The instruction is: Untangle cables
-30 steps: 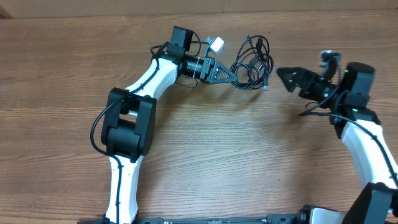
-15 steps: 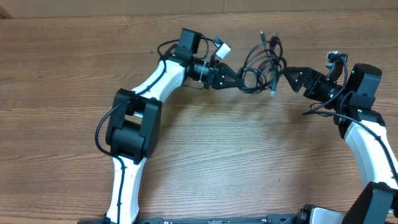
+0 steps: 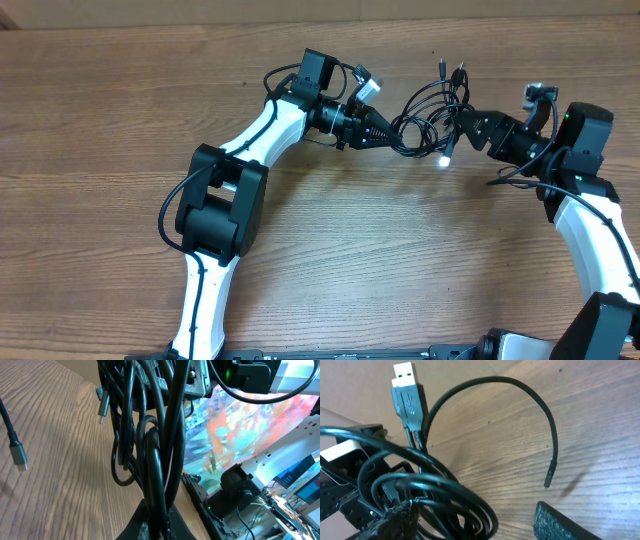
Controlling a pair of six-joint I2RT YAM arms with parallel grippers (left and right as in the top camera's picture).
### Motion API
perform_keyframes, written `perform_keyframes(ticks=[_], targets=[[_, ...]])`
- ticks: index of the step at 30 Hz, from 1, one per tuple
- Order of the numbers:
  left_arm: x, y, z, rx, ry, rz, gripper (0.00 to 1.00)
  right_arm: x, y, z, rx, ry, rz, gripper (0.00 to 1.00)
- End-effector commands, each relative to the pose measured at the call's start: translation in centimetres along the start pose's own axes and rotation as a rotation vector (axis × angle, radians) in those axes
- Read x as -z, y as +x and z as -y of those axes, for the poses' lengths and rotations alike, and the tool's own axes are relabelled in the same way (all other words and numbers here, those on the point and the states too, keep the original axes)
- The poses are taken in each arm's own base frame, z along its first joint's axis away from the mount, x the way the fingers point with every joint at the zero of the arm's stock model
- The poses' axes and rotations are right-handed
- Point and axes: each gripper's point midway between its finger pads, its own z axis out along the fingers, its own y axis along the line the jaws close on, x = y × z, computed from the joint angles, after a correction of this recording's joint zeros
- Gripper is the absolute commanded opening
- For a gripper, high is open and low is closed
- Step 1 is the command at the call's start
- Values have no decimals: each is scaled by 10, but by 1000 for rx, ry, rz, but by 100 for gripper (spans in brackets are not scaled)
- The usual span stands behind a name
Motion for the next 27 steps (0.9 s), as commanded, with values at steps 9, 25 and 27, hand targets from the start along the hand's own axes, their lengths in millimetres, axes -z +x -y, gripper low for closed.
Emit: perform_keyframes(ticks=[9,25,27], targets=[[3,7,-23,212,-123,-19,4,1,8,-10,41,-8,-45,67],[1,-6,-5,300,-9,6,4,-15,16,3,134,171,-50,51],[1,-6,-5,298,-4,5,4,-14,13,8,138,205,-37,50]])
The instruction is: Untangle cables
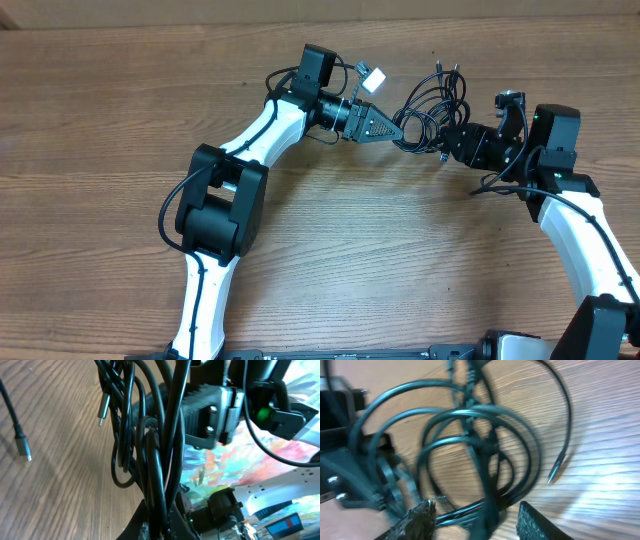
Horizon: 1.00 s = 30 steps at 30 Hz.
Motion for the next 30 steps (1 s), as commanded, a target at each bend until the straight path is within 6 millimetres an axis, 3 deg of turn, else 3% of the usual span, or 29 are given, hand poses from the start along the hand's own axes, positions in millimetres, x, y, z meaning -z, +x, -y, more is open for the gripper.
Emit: perform_keyframes(ticks=[1,7,21,26,30], targets=[[0,2,10,7,69,-7,4,6,-18,10,35,93,60,50],[-9,5,15,7,93,-24,4,6,-22,12,38,108,76,49],[-26,10,12,12,61,-47,4,3,-16,8,39,100,54,36],[-29,11,13,11,65,-53,4,2,-15,6,44,100,51,36],[-28,10,10,13,53,-49,4,3,-12,16,32,155,45,37]])
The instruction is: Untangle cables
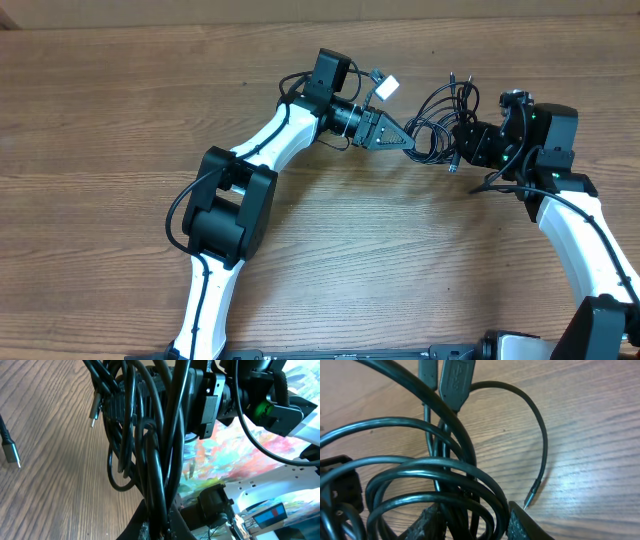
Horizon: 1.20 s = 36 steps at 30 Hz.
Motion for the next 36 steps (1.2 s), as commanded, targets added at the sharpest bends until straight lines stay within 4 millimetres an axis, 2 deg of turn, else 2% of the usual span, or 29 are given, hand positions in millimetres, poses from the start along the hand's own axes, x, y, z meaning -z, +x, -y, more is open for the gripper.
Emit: perform_keyframes(ticks=[1,5,9,11,18,23,30,36], targets=[[-3,1,-4,15,-11,-2,4,4,-7,0,16,36,15,40],[5,-3,-26,132,-138,33,4,4,1,5,-13,63,-17,44],[11,-6,-48,223,-260,70,4,4,4,5,-72,61,-24,40],[11,-6,-51,259,-280,80,4,4,4,4,-84,57,-24,39],[1,-10,-35,210,-192,59,4,4,1,3,-28,54,-16,37],[-6,-13,-31,222,-177,60,4,4,-1,5,29,61,-9,34],[-19,-9,-23,216,-141,31,4,4,-14,2,56,55,41,33],[-23,-7,-18,221,-112,16,4,5,-15,14,86,121,48,33]])
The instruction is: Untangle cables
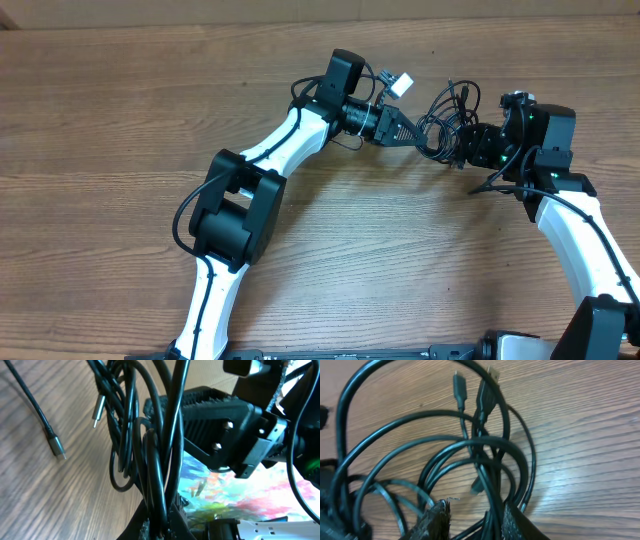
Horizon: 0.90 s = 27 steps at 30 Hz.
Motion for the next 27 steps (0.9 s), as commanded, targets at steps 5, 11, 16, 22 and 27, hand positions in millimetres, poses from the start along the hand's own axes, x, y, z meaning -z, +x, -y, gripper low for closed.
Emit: perform_keyframes(ticks=[5,11,16,22,27], targets=[[-2,6,10,25,66,-35,4,1,-9,3,58,33,21,33],[-4,5,13,51,75,-37,4,-11,3,8,42,36,-26,32],[-4,4,12,49,70,-34,4,-11,6,3,39,3,-40,32],[-5,6,15,52,87,-45,5,-11,5,2,40,0,-37,31],[-11,11,20,50,105,-65,4,-12,3,2,42,-1,-30,27]])
